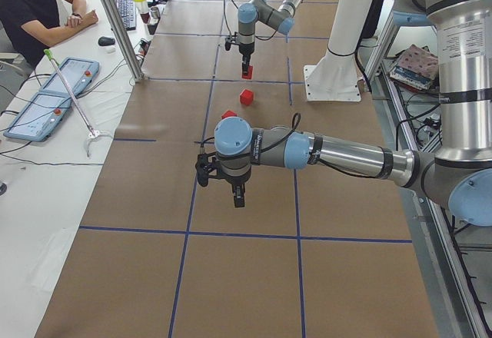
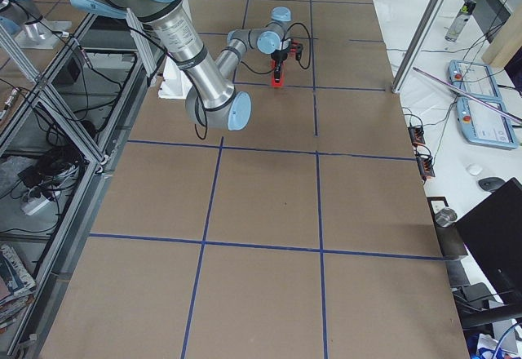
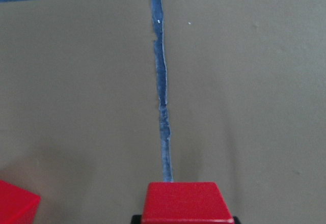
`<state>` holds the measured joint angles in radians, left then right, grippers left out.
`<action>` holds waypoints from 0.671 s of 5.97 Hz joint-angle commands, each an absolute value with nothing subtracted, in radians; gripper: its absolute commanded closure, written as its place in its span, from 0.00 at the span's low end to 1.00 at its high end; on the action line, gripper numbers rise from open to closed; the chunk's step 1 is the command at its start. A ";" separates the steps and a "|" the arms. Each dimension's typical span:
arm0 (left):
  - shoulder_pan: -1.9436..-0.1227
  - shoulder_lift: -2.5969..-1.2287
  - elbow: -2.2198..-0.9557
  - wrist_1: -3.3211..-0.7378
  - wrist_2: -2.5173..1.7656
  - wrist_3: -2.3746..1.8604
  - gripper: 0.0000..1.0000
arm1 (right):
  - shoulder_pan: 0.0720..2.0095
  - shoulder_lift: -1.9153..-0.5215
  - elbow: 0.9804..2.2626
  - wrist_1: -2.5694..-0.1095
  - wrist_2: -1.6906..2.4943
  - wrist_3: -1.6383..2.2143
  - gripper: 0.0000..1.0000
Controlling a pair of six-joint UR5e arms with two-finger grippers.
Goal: Form red blocks into L shape at center
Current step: 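Carry the red cube with the right gripper toward the table center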
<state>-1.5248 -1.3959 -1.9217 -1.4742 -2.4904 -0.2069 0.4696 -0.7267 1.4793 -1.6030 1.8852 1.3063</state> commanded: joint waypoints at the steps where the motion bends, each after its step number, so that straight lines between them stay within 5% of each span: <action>1: -1.525 -1.396 -1.924 -1.474 -2.491 -0.209 0.00 | 0.450 -0.718 1.477 -1.603 1.884 1.316 0.97; 4: -1.525 -1.394 -1.924 -1.474 -2.491 -0.209 0.00 | 0.428 -0.724 1.479 -1.601 1.882 1.318 0.93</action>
